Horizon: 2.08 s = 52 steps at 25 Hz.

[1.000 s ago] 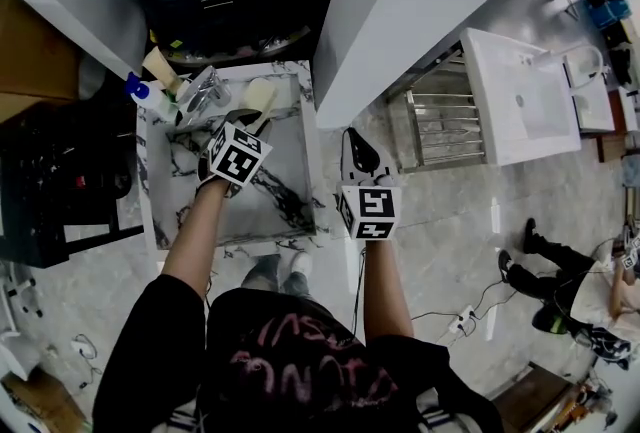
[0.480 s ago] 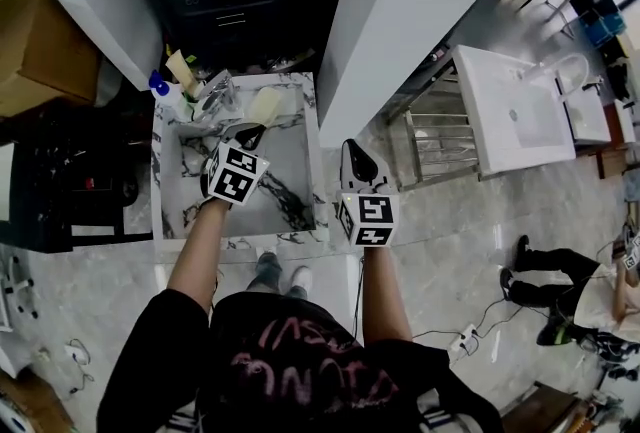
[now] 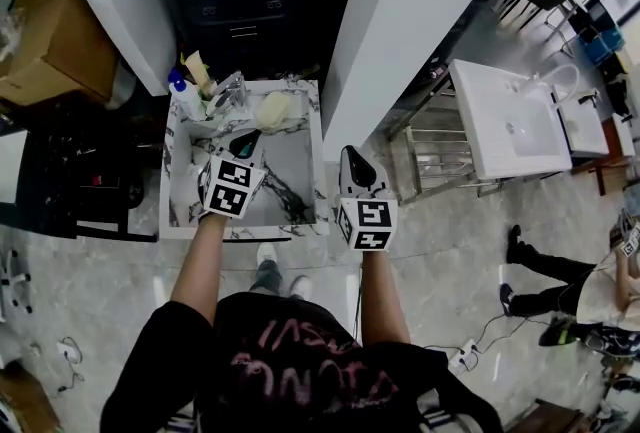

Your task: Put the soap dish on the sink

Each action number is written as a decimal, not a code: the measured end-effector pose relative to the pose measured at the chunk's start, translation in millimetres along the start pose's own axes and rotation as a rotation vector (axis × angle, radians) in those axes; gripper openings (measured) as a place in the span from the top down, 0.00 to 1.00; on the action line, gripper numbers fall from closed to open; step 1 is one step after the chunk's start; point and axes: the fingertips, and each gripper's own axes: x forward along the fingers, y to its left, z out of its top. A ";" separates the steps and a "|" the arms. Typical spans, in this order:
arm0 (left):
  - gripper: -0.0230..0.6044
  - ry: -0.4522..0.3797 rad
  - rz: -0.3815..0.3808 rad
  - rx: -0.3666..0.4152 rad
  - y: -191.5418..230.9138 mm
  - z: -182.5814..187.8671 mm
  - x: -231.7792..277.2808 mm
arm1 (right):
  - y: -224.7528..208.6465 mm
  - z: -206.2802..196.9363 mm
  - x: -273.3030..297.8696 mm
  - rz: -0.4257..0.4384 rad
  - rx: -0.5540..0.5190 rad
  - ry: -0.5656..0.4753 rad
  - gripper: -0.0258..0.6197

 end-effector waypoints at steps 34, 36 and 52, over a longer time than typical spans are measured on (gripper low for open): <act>0.94 -0.303 0.204 -0.047 -24.1 52.2 -180.4 | 18.1 26.8 -96.0 0.044 -0.045 -0.117 0.94; 0.94 -0.303 0.216 -0.041 -23.6 50.2 -184.1 | 20.9 27.0 -97.1 0.052 -0.048 -0.120 0.94; 0.94 -0.312 0.220 -0.092 -26.8 49.1 -197.1 | 25.7 29.2 -106.6 0.069 -0.052 -0.129 0.94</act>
